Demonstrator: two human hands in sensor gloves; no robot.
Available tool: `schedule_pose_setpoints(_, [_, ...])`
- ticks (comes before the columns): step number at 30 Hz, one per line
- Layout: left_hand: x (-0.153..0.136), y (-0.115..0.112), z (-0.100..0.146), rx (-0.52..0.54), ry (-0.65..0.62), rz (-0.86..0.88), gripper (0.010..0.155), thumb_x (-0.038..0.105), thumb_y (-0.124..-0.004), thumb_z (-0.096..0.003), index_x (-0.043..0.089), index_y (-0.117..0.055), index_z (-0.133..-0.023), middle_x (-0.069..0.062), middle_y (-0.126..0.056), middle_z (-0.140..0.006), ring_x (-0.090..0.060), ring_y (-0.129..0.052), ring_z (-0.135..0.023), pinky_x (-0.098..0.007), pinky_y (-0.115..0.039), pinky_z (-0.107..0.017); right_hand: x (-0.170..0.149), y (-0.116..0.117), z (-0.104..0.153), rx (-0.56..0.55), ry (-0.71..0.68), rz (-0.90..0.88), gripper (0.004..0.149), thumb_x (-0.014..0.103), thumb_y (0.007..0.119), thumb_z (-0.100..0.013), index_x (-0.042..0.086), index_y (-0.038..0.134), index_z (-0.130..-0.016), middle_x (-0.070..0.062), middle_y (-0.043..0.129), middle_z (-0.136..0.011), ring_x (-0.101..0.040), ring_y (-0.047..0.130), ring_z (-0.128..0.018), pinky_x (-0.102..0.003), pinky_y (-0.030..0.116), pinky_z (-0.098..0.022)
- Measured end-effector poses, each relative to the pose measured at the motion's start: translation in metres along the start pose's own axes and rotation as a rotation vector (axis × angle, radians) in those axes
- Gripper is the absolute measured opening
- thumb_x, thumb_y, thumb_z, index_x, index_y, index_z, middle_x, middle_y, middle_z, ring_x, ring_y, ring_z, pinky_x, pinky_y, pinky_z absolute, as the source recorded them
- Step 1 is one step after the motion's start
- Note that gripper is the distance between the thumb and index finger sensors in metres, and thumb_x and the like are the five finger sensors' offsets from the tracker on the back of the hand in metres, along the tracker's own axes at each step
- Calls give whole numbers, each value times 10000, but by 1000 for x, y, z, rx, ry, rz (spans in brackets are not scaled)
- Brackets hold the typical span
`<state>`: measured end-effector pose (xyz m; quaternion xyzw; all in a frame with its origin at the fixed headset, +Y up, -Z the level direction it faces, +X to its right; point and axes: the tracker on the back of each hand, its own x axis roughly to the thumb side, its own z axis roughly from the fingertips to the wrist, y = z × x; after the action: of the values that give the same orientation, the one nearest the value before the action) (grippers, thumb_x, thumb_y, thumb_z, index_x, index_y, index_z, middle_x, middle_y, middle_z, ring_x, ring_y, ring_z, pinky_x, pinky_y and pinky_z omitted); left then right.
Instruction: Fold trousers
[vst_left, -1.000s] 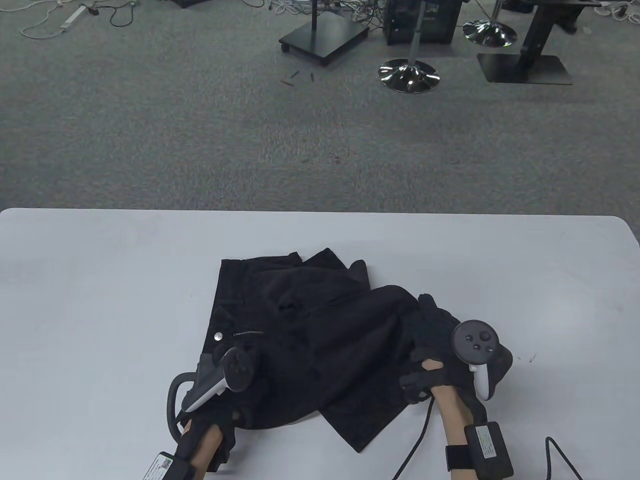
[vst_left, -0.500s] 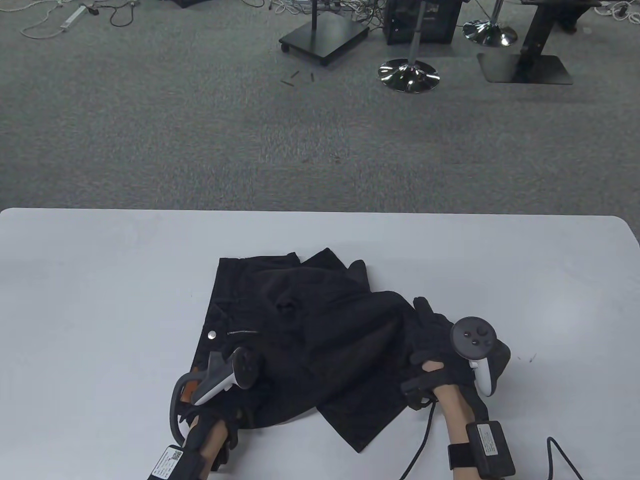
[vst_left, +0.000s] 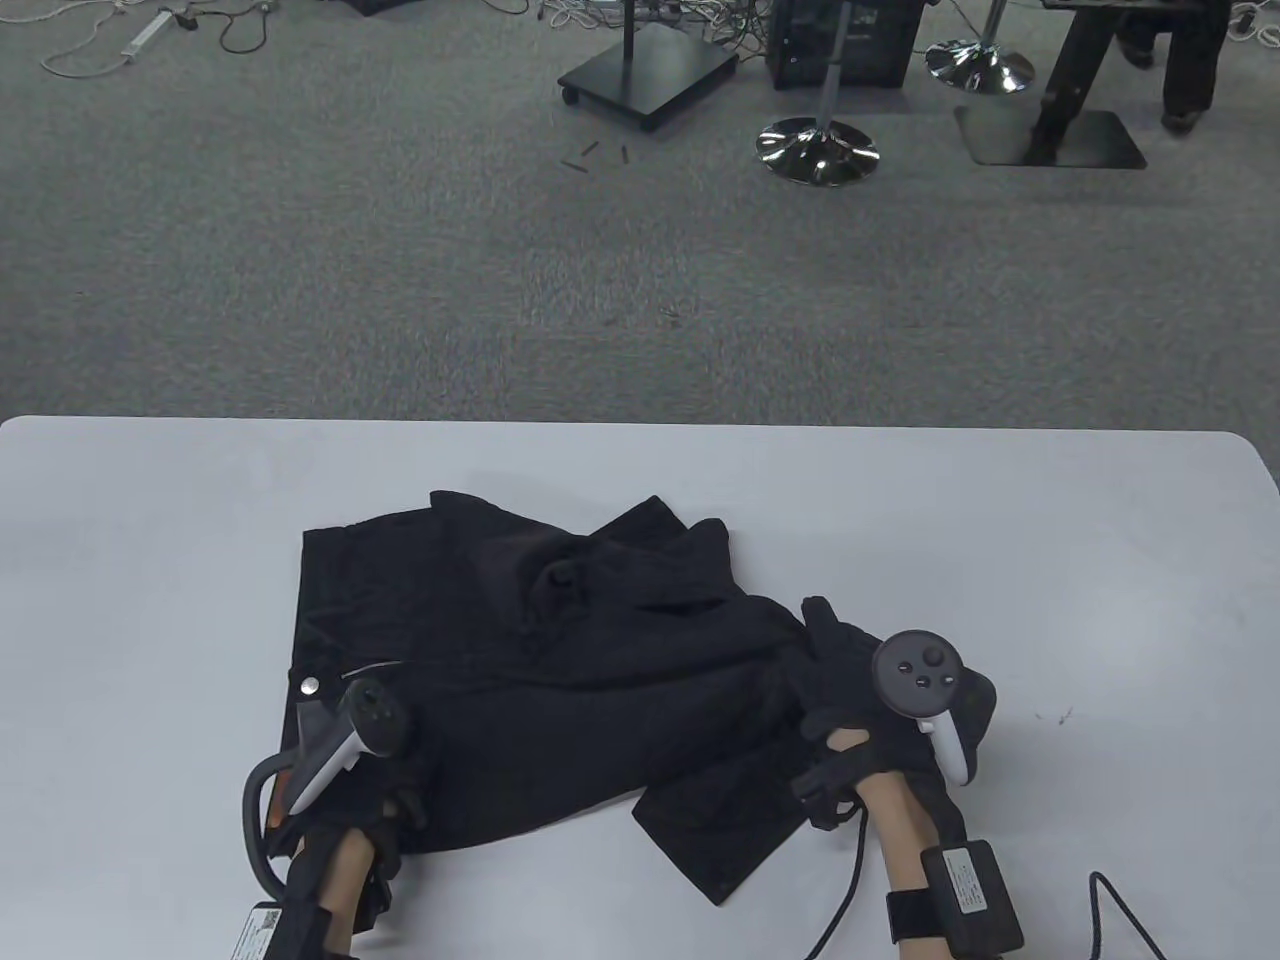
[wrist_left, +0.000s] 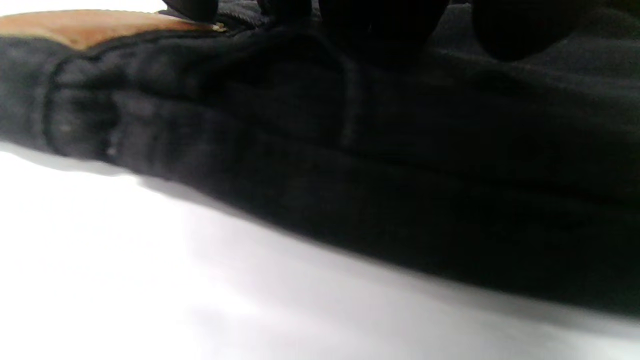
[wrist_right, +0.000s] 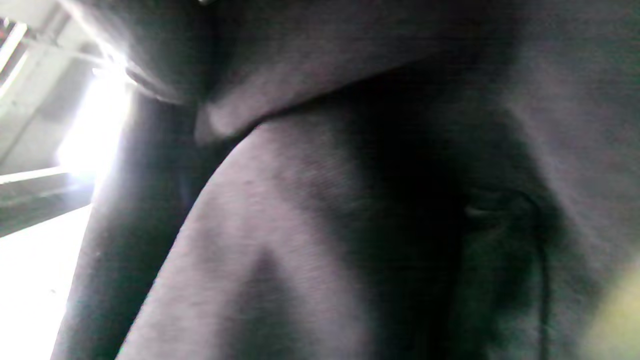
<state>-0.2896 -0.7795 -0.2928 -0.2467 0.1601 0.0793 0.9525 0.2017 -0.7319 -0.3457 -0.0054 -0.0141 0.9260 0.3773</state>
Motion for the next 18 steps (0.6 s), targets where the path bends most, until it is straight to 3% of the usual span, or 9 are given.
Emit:
schedule_pose_setpoints(4, [-24, 3, -3, 11, 73, 99, 724, 708, -626, -512, 416, -480, -1159, 152, -381, -1246, -227, -298, -1237, -604, -369, -862, -9, -3, 0, 2, 42, -25, 644, 561, 712, -507, 269, 523, -1049, -61, 623, -1082, -390, 570, -1021, -666, 383, -746])
schedule_pose_setpoints(8, [-24, 2, -4, 44, 84, 88, 738, 707, -626, -513, 387, -479, -1162, 124, -376, -1248, -263, -306, -1232, -602, -372, -863, -14, -4, 0, 27, 115, 37, 600, 546, 711, -511, 239, 625, -1019, -90, 722, -1031, -400, 661, -974, -655, 451, -731])
schedule_pose_setpoints(12, [0, 3, 3, 84, 17, 21, 755, 708, -628, -510, 386, -457, -1171, 120, -362, -1250, -263, -325, -1234, -602, -385, -863, -6, 7, 2, 151, 144, 201, 570, 558, 701, -513, 251, 691, -993, -70, 795, -1001, -387, 755, -930, -630, 545, -706])
schedule_pose_setpoints(18, [47, -11, 13, 12, -107, -44, 789, 722, -617, -509, 418, -344, -1184, 110, -264, -1255, -300, -312, -1232, -615, -422, -856, 11, 32, 6, 309, 47, 137, 565, 551, 697, -515, 246, 701, -989, -73, 790, -1012, -384, 737, -949, -626, 556, -704])
